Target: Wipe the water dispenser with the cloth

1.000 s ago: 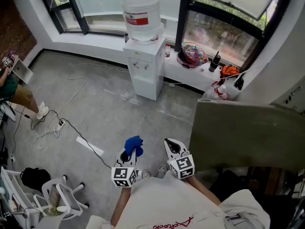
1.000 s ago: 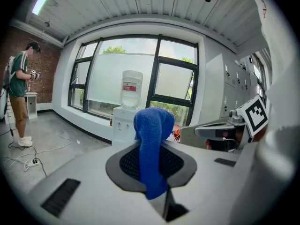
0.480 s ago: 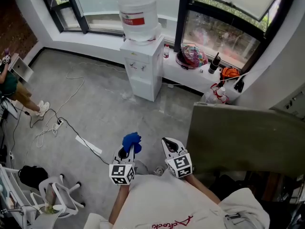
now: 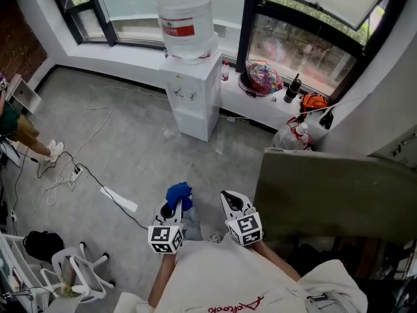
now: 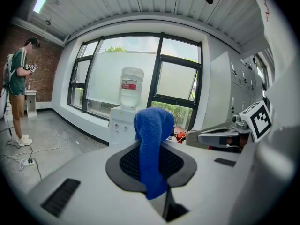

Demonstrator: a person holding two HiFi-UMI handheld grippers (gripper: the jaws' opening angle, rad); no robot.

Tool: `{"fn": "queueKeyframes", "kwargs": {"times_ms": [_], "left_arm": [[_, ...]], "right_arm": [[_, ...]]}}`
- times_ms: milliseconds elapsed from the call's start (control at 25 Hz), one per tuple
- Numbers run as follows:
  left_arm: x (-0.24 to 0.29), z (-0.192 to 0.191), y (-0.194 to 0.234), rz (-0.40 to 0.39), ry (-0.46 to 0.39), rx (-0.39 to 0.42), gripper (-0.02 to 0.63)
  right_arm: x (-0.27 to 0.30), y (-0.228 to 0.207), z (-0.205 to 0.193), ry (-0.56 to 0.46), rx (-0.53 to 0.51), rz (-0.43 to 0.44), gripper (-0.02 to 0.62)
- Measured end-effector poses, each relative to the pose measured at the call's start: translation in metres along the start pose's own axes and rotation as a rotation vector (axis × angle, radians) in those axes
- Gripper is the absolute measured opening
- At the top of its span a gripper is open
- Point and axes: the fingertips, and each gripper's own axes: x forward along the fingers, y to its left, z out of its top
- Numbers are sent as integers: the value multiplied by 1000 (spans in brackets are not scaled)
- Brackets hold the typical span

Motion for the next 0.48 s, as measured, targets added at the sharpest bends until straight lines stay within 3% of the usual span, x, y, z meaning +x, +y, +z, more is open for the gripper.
{"fn": "queueKeyframes", "kwargs": {"times_ms": [480], "left_arm": [[80,29,67,-37,11,13,52]], "right_arm": [[97,-36,32,25,2,-44,15]]}}
